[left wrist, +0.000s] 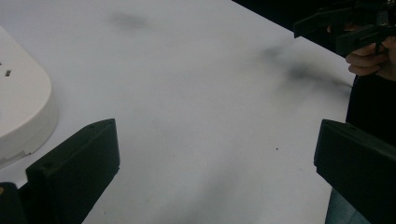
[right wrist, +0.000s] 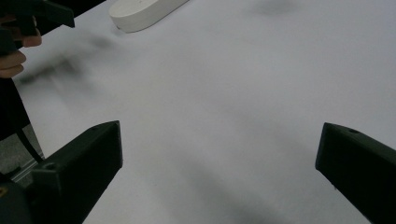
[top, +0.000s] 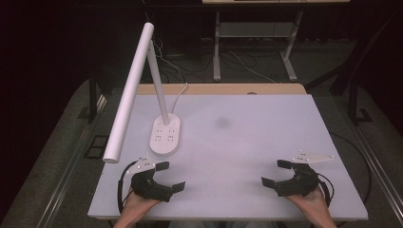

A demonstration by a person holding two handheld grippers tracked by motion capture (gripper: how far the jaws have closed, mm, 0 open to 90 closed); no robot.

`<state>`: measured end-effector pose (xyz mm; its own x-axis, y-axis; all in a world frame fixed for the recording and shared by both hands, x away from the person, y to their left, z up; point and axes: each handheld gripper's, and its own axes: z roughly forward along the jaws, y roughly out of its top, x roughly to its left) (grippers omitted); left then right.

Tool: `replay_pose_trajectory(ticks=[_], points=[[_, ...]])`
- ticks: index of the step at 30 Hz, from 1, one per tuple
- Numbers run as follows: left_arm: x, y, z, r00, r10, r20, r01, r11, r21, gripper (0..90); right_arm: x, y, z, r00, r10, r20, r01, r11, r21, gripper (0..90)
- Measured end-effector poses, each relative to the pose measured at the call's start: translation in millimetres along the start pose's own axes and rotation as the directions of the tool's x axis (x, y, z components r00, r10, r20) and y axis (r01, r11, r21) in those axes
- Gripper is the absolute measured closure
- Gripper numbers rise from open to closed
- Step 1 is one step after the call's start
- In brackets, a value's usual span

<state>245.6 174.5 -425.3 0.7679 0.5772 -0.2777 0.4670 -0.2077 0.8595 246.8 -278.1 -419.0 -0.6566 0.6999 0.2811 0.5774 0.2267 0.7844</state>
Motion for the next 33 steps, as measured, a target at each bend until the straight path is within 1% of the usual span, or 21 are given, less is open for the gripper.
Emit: replay_pose_trajectory(ticks=[7, 13, 17, 21, 27, 33], points=[[0.0, -0.3, -0.7, 1.0000, -0.004, 0.004, 0.004, 1.0000, -0.002, 0.0, 0.6, -1.5, 1.6, 1.0000, -0.003, -0.002, 0.003, 1.000, 0.010, 0.1], [0.5, -0.3, 0.6, 1.0000, 0.001, 0.009, -0.001, 0.9999, 0.012, 0.0, 2.1, -2.4, 1.3, 1.0000, -0.002, -0.004, 0.002, 1.000, 0.017, 0.1], [0.9, -0.5, 1.1, 0.9999, -0.004, 0.012, 0.004, 0.9999, 0.013, 0.0, 1.7, -2.6, 1.1, 1.0000, -0.006, -0.003, 0.006, 1.000, 0.011, 0.1], [1.2, -0.6, 1.0, 0.9999, -0.004, 0.013, 0.003, 0.9998, 0.017, 0.0, 1.1, -3.2, -0.1, 1.0000, 0.001, -0.002, -0.001, 1.000, 0.017, 0.1], [1.6, -0.3, 2.1, 0.9997, -0.012, 0.022, 0.011, 0.9996, 0.028, 0.0, 1.0, -3.6, 0.2, 1.0000, 0.005, -0.004, -0.005, 1.000, 0.026, 0.1], [0.8, 1.4, 1.0, 0.9994, -0.008, 0.032, 0.007, 0.9996, 0.028, 0.3, 0.6, -3.9, 0.7, 1.0000, 0.002, -0.003, -0.002, 1.000, 0.031, 0.1]])
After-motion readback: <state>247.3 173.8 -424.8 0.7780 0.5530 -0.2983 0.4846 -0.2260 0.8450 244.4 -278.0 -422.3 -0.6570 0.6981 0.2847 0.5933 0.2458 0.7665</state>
